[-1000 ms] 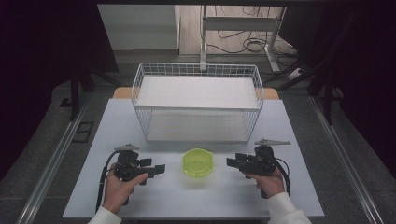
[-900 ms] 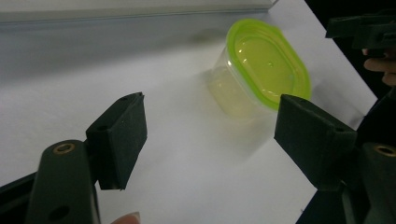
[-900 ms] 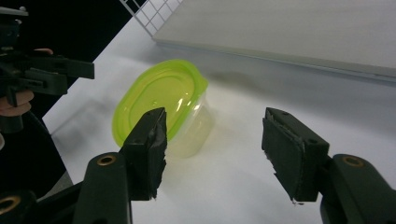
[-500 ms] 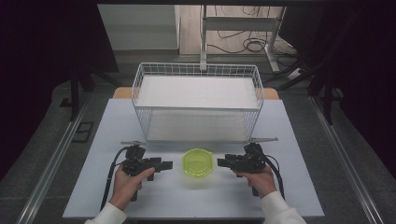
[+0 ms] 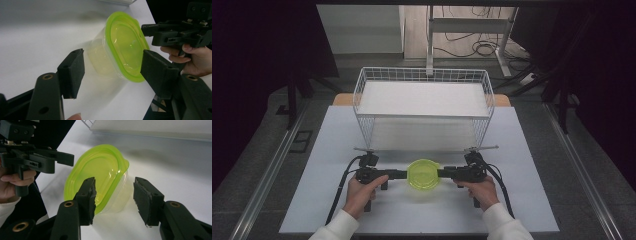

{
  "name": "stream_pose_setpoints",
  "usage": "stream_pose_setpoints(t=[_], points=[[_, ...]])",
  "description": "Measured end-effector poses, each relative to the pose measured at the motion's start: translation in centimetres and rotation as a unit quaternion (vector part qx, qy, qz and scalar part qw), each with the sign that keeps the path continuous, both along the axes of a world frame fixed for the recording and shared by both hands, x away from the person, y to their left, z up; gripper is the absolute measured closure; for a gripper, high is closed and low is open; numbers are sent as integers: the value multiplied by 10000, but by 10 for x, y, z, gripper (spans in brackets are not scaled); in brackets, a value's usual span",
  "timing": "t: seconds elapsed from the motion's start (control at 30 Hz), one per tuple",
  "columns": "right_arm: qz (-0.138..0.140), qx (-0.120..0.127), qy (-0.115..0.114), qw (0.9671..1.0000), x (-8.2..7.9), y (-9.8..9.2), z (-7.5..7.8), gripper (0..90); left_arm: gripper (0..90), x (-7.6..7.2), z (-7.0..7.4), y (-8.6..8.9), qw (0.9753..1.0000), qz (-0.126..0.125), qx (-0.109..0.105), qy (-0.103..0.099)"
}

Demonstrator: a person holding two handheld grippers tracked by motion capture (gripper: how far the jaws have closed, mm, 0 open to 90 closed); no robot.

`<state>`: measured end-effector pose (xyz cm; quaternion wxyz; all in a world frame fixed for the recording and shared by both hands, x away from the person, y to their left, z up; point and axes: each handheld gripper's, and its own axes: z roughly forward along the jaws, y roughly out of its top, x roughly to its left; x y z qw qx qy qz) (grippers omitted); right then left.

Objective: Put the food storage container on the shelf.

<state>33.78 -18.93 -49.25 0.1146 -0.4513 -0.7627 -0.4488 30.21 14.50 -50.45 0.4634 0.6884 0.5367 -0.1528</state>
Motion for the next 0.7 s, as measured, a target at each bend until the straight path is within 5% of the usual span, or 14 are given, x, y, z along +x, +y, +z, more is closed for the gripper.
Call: stream_pose_setpoints(t=[0.3,0.53,0.7], points=[[26,219,308,9993,5,3,-8,588,469,5,-9,-7,9994,-84,-226,237],[27,398,590,9975,6,2,-13,747,708,7,-14,-14,9975,-193,-481,479],[-44,481,707,9963,5,0,-15,769,769,7,-14,-13,9967,-156,-609,508]])
